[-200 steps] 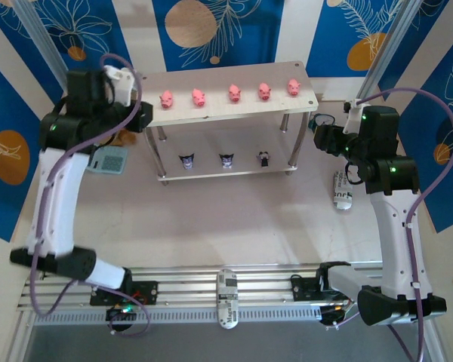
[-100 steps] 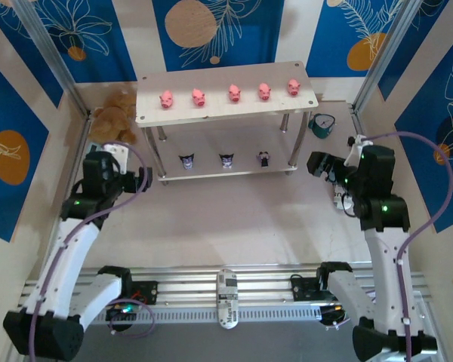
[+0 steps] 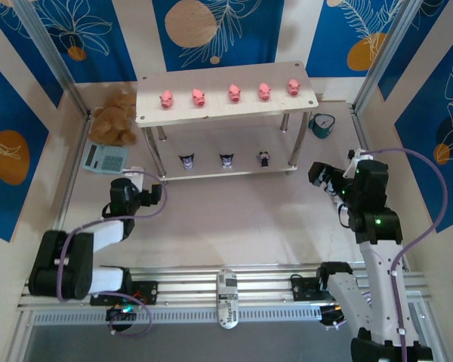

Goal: Place and organize the plastic toys onto the shelf

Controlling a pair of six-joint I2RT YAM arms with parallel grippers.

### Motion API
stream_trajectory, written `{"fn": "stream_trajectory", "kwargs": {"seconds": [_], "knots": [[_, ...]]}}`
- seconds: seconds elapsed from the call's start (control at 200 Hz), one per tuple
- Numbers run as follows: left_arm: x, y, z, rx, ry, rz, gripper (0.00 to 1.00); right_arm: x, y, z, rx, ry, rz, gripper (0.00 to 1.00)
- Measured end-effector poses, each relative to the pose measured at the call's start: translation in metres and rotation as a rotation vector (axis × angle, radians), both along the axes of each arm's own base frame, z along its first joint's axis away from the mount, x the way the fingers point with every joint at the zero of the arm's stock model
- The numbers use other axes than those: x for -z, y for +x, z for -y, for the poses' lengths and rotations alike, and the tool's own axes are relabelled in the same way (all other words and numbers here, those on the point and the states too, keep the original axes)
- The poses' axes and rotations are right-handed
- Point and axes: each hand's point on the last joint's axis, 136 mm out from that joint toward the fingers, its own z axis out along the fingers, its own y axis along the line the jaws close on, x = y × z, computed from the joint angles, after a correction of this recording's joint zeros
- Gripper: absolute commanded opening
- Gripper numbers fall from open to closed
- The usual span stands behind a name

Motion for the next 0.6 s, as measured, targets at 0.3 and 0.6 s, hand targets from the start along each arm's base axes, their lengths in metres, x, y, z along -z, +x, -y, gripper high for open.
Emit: {"fn": "stream_trajectory", "kwargs": {"seconds": [0.3, 0.6], "knots": [[0.011, 0.012, 0.003, 0.017, -0.009, 0.11, 1.0, 0.071, 0.019, -0.017, -0.093, -0.072, 0.025, 0.99], [-0.003, 0.017, 0.011, 0.063, -0.004, 0.172, 1.0, 0.156, 0.045, -0.014, -0.121, -0.208, 0.139, 0.99]]}}
